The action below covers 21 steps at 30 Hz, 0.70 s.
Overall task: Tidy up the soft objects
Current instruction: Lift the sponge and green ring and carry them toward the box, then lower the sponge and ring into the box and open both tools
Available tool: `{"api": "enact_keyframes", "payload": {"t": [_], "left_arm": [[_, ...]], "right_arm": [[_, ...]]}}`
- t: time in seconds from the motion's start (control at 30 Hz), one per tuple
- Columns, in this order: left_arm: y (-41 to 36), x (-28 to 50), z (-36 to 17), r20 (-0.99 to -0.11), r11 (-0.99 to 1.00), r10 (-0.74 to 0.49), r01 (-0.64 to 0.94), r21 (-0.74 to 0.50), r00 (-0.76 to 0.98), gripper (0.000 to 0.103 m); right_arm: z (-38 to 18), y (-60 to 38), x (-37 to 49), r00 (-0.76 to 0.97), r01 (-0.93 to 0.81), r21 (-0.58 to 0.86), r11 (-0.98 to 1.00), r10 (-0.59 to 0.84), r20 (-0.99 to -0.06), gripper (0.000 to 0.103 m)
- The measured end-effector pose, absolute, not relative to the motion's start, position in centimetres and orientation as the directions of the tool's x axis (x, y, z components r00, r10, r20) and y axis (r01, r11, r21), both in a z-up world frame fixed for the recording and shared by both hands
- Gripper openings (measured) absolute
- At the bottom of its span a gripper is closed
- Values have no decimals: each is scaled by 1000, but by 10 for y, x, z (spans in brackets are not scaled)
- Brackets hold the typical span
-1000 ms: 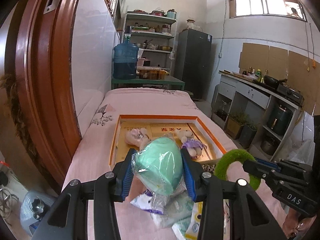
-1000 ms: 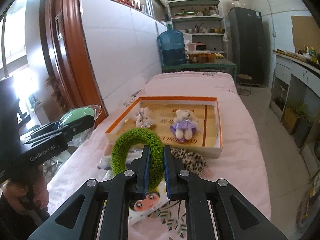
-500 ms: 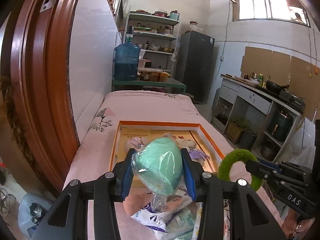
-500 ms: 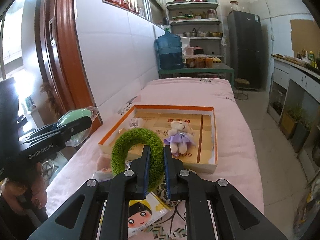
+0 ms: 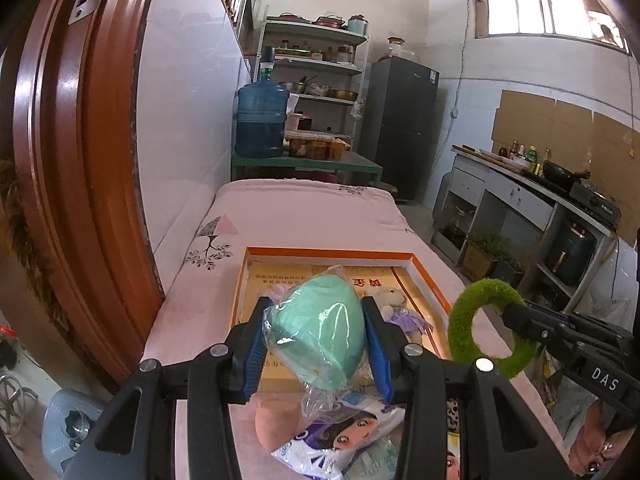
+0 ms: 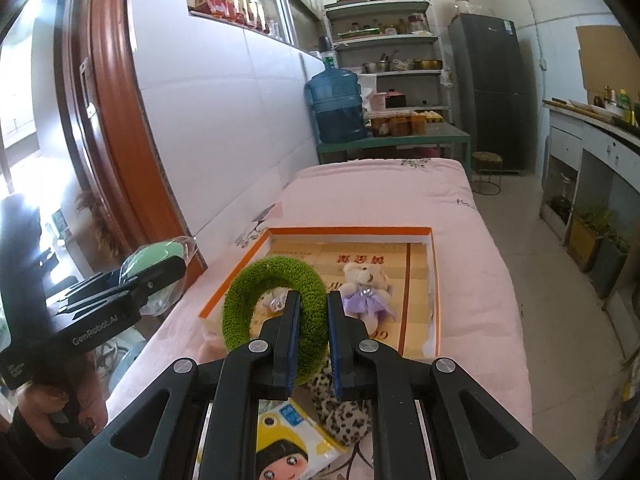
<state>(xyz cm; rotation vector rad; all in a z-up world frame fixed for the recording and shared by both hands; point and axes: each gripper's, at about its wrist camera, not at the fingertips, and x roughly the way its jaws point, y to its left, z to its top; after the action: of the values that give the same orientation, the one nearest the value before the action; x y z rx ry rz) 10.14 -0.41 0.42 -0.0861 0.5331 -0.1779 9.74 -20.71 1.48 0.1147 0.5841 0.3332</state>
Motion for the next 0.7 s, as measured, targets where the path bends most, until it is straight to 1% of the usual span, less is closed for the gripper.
{"api": "enact_keyframes", "payload": {"t": [0.7], "left_arm": [[7, 146, -4, -531, 987, -151, 98, -127, 834, 44]], "right_arm": [[15, -185, 155, 766, -274, 244, 930, 364, -529, 13]]}}
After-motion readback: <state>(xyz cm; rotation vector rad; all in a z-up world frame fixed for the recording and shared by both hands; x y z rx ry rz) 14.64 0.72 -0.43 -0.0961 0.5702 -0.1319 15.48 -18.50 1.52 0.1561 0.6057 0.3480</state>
